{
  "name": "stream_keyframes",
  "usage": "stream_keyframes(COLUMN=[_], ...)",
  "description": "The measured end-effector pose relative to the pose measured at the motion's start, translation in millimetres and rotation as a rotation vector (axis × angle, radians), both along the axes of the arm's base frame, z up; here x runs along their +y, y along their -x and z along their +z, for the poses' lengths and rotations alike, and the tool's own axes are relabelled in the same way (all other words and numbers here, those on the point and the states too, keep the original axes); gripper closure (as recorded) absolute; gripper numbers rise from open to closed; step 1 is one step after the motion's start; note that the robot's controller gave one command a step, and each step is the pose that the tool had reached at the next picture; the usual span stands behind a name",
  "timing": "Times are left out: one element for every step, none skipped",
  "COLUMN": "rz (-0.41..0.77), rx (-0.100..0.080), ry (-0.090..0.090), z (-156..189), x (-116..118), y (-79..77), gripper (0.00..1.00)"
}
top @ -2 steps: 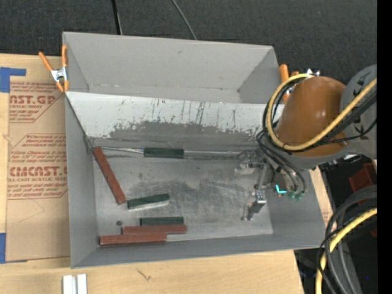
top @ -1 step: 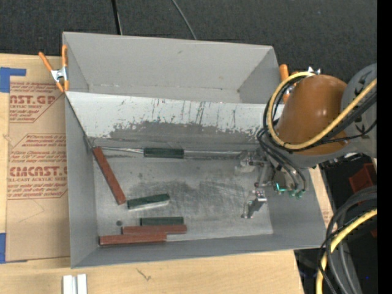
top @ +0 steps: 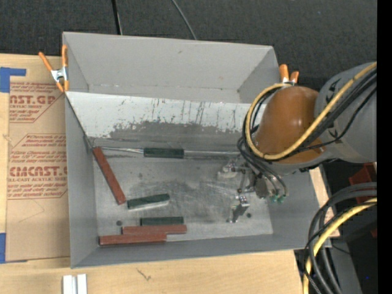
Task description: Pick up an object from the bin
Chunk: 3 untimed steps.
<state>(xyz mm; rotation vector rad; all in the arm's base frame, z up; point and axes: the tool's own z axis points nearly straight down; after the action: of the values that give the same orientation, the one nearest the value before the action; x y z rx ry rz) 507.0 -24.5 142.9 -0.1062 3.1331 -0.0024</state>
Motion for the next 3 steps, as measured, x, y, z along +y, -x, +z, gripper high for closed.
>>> stream_keyframes(rz=[-0.075, -0.213, -0.304], rx=[0.005, 0.01, 0.002], ry=[-0.003, -0.002, -0.007], z=[-45, -26, -44], x=[14, 66, 83], y=[1.5, -15.9, -3.9], gripper=[0.0, 0.0, 0.0])
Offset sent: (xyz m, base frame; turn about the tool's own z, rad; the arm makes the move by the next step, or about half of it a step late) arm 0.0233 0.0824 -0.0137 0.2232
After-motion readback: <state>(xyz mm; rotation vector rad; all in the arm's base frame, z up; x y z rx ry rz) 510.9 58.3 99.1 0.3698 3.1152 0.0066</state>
